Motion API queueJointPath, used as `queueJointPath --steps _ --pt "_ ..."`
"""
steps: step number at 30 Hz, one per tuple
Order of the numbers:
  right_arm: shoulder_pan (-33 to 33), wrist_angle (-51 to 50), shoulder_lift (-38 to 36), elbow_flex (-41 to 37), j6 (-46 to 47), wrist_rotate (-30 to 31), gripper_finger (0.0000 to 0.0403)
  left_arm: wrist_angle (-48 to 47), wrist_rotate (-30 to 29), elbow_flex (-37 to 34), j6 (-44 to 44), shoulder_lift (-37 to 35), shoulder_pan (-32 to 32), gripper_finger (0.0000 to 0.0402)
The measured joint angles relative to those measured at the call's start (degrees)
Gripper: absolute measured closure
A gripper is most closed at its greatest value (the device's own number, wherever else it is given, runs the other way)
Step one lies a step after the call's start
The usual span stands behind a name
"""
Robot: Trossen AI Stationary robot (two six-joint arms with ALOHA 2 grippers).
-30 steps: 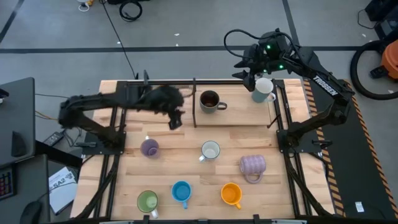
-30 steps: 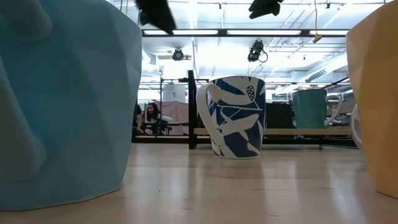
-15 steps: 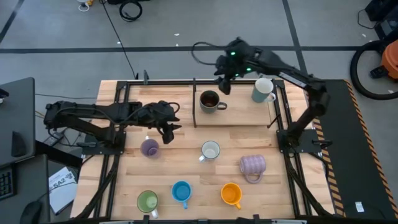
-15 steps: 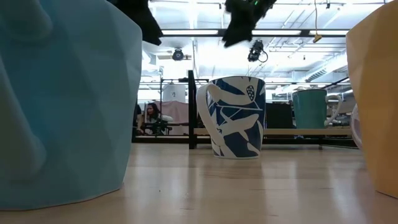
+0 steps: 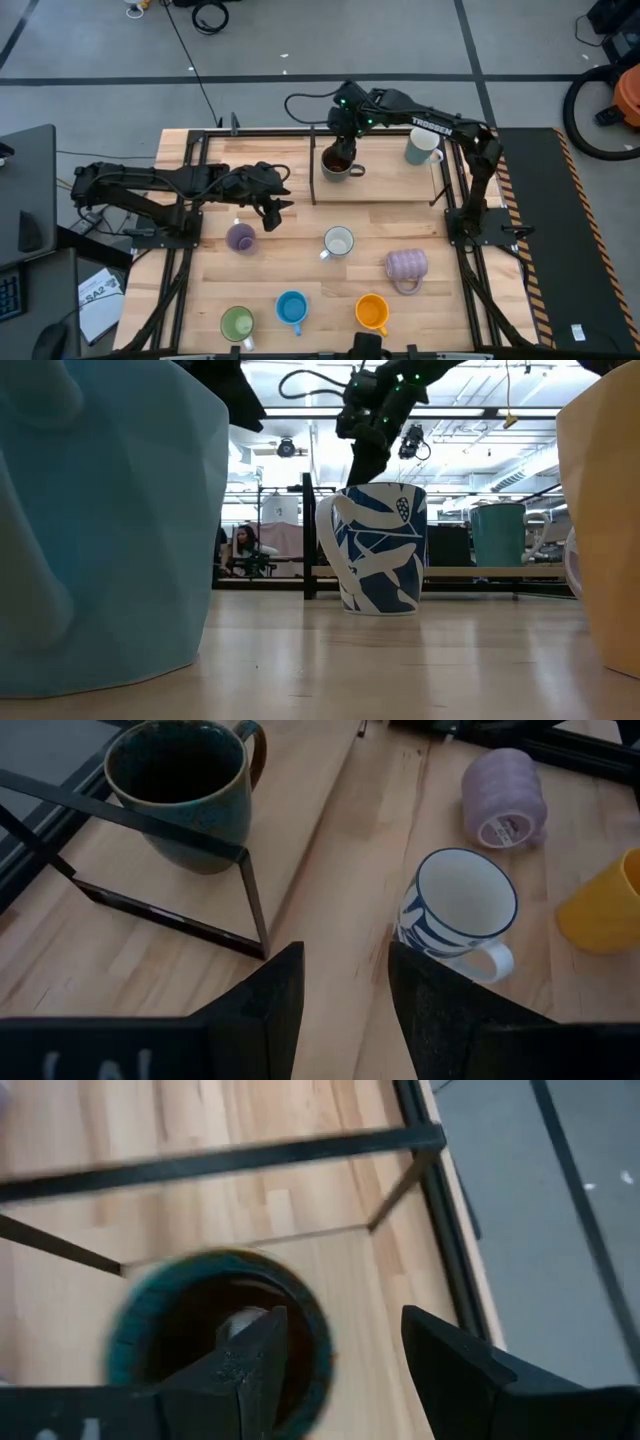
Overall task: Place coffee mugs
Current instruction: Put the blue patterned mug on the shelf
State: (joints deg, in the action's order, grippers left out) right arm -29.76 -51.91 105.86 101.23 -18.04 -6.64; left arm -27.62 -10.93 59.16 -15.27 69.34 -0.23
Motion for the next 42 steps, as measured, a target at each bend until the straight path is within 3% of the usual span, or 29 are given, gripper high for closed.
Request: queueJointPath --steps 9,21,27,33,42 --pt "-0.3 -0.3 0.0 0.0 -0.2 -0.5 0.0199 0.0 0.0 0.0 0.0 0.0 0.0 0.0248" --pt "-0.3 3.8 0.0 -7.4 0.3 -2.4 0.0199 -0.1 0.0 0.0 0.0 0.0 0.0 0.0248" --pt "-0.3 5.1 0.0 -8.9 0.5 -0.3 0.0203 -0.1 0.0 0.0 0.0 0.0 0.0 0.0248" --pt "-0.4 5.2 0.0 -8.9 0.4 -0.3 0.023 -0.1 0.0 0.0 0.0 0.0 0.0 0.0248" --pt "-0.4 5.2 0.0 -8.9 0.5 -0.4 0.0306 -0.1 0.0 0.0 0.0 0.0 0.0 0.0248"
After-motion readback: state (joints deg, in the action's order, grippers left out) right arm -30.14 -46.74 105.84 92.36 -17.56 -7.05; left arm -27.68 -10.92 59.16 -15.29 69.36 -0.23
